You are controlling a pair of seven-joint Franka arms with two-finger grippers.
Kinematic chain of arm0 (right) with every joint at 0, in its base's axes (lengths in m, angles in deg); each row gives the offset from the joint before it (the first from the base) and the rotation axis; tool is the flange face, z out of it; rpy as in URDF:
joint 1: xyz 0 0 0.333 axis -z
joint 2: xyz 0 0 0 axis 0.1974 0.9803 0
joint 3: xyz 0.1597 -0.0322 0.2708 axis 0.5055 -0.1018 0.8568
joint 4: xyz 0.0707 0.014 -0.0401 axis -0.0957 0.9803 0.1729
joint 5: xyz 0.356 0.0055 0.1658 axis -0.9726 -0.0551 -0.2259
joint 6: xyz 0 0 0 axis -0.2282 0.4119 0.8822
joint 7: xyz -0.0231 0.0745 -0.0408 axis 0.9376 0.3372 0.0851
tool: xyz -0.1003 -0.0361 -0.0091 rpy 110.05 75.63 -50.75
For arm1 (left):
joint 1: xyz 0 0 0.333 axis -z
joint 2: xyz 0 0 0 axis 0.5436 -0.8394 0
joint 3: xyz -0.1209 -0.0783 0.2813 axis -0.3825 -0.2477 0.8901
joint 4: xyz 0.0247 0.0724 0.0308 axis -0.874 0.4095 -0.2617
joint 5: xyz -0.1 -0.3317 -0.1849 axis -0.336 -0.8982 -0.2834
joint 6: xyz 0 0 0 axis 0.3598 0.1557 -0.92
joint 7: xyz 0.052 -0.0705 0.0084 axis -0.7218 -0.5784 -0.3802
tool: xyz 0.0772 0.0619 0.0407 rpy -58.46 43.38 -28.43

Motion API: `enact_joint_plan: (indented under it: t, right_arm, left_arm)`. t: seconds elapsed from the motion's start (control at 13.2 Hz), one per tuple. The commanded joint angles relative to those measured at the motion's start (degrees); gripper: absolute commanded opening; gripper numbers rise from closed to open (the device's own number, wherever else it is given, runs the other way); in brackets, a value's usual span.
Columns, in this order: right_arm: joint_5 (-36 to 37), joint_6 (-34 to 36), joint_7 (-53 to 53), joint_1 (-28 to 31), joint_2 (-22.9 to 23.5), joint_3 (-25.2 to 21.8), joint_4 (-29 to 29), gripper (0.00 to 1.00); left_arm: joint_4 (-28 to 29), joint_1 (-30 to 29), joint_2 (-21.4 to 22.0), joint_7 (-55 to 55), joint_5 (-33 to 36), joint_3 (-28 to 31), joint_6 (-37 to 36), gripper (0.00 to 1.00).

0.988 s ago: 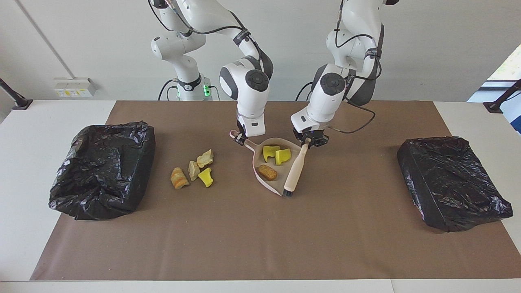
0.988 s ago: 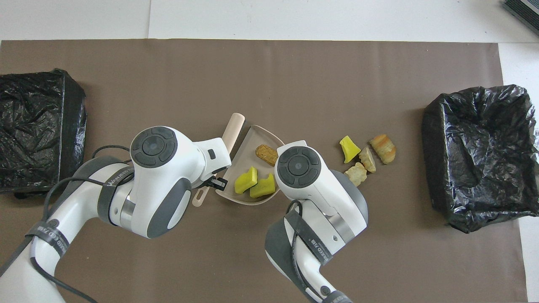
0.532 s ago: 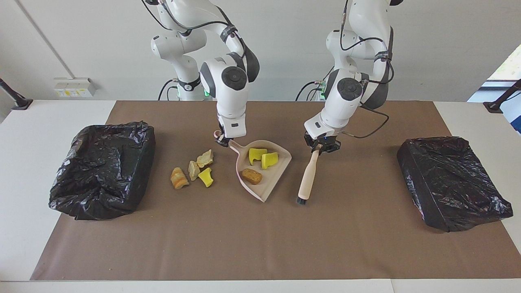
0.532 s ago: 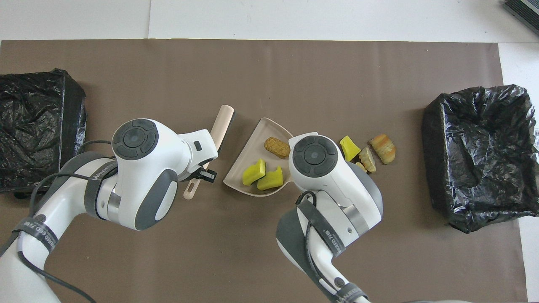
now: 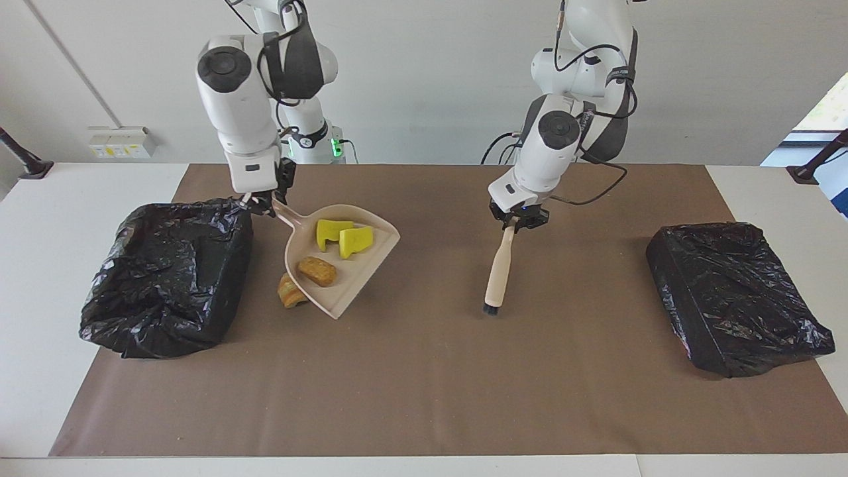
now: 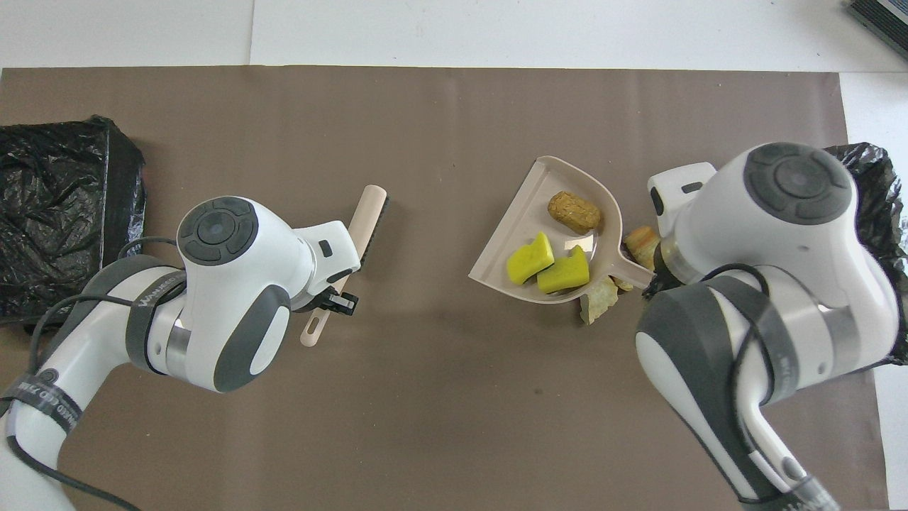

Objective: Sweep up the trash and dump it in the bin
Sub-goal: 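Carry the dustpan with the right gripper and tip it into the bin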

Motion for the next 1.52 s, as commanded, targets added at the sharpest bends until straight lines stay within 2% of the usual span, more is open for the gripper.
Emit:
enact_joint_plan:
  t: [0.0,0.15,0.3,0.53,0.91,1.06,1.44]
  right_arm:
    - [0.0,1.2,8.6,8.5,0.1,0.6,-2.0,0.00]
    - [0.7,0.0,14.3,15.7,0.1,0.6,-2.0,0.00]
    - [5.0,-3.4,21.5,21.8,0.0,0.6,-1.7,0.00]
    - [13.3,-10.4,28.7,27.3,0.6,0.6,-1.3,0.00]
    - [26.7,-14.5,36.4,26.3,0.5,1.1,2.5,0.00]
    - [29.9,-18.2,39.0,26.0,0.7,1.1,3.8,0.00]
    - [38.5,-21.0,46.7,22.6,1.1,1.4,4.5,0.00]
  left_arm:
    - [5.7,6.3,4.8,11.6,0.0,0.5,2.2,0.00]
    - [11.9,11.4,8.7,21.2,-0.9,0.4,7.9,0.00]
    - [15.9,15.5,11.7,27.0,-1.6,0.3,9.1,0.00]
    - [19.1,20.9,12.5,35.4,-3.7,0.4,10.2,0.00]
    - [25.4,24.3,17.4,37.3,-4.1,0.3,12.5,0.00]
    - [25.6,24.5,17.5,37.1,-4.9,0.3,12.5,0.00]
    - [25.6,24.3,17.5,35.6,-5.6,0.4,11.9,0.00]
